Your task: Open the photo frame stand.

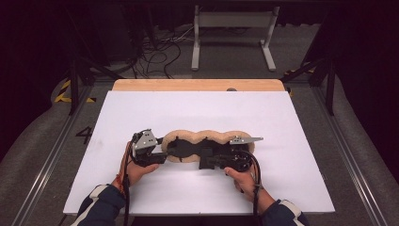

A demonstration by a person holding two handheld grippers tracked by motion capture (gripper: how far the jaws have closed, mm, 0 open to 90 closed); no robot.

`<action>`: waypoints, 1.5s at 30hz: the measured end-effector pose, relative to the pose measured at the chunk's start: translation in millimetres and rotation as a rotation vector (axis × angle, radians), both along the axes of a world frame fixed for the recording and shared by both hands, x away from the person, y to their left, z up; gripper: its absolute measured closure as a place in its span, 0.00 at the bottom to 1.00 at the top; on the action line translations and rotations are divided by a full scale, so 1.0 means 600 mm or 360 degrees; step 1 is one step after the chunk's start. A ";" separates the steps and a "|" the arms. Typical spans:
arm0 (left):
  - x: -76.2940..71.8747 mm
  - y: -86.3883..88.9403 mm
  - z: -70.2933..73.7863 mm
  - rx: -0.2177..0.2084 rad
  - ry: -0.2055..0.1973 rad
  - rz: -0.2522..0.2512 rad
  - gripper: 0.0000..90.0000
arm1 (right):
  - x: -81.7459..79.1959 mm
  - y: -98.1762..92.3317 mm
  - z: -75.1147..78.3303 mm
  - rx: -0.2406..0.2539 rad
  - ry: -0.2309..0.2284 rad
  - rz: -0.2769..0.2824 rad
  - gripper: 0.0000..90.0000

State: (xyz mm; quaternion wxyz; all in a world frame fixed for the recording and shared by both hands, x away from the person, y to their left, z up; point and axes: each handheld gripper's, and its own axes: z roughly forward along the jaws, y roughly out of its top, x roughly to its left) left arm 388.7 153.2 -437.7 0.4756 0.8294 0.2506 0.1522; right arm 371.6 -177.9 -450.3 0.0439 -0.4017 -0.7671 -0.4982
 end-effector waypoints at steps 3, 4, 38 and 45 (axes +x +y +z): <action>0.005 0.002 -0.004 -0.0032 0.0037 -0.0008 0.52 | -0.001 0.000 0.000 -0.0005 -0.0005 0.0003 0.85; 0.006 0.002 -0.006 -0.0034 0.0061 -0.0011 0.50 | -0.001 0.001 0.000 -0.0007 -0.0008 0.0001 0.85; 0.006 -0.040 -0.031 0.0254 0.0017 0.0069 0.55 | -0.004 0.002 0.006 -0.0217 -0.0142 -0.0118 0.83; 0.002 -0.038 -0.030 0.0259 0.0025 0.0053 0.57 | -0.016 0.001 0.017 -0.0274 -0.0227 -0.0116 0.80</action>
